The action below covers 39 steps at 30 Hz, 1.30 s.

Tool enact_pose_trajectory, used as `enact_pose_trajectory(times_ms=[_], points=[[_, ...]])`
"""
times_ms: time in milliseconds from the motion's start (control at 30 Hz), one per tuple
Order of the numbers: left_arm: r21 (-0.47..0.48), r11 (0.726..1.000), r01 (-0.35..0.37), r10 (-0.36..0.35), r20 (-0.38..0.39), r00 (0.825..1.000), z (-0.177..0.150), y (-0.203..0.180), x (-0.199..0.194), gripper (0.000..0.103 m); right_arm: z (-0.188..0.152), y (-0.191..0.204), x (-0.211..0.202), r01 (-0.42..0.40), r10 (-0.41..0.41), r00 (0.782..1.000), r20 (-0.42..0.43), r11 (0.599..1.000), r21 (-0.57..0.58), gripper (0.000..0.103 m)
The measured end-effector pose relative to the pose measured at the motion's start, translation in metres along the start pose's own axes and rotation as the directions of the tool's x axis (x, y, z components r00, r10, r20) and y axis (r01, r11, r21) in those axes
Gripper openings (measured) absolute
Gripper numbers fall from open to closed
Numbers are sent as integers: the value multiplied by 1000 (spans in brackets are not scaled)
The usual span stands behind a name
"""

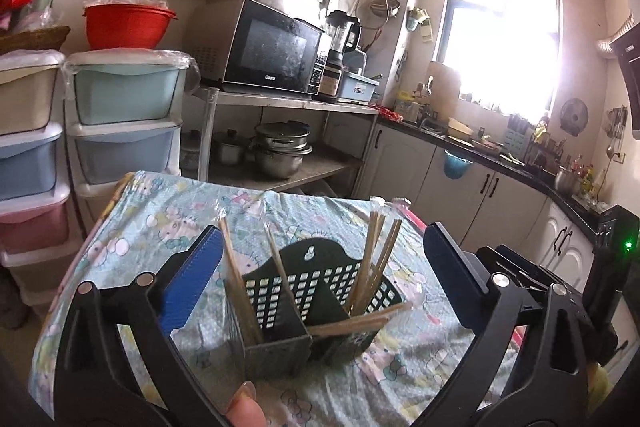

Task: Organize utensils
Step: 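Open the left tool while the right tool opens, releasing chopsticks into the caddy, then withdraw both open tools and move toward the last loose chopsticks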

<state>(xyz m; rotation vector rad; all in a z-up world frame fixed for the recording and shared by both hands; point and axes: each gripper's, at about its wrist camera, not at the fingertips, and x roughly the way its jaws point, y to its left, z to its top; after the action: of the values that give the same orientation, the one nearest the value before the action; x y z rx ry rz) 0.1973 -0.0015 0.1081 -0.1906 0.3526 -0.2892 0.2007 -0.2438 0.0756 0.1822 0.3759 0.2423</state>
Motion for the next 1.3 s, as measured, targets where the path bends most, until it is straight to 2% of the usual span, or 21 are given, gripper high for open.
enact_pose_trajectory(times_ms=[300, 733, 1300], points=[[-34, 999, -16, 15, -27, 1000, -21, 10, -12, 92, -15, -4, -12, 0, 0, 999, -32, 1000, 7, 69], [-46, 998, -38, 33, -113, 993, -55, 19, -12, 92, -39, -3, -17, -11, 10, 995, -103, 1000, -12, 69], [-50, 998, -29, 16, -240, 971, -94, 16, -5, 92, -64, -8, -30, -15, 10, 984, -179, 1000, -25, 69]])
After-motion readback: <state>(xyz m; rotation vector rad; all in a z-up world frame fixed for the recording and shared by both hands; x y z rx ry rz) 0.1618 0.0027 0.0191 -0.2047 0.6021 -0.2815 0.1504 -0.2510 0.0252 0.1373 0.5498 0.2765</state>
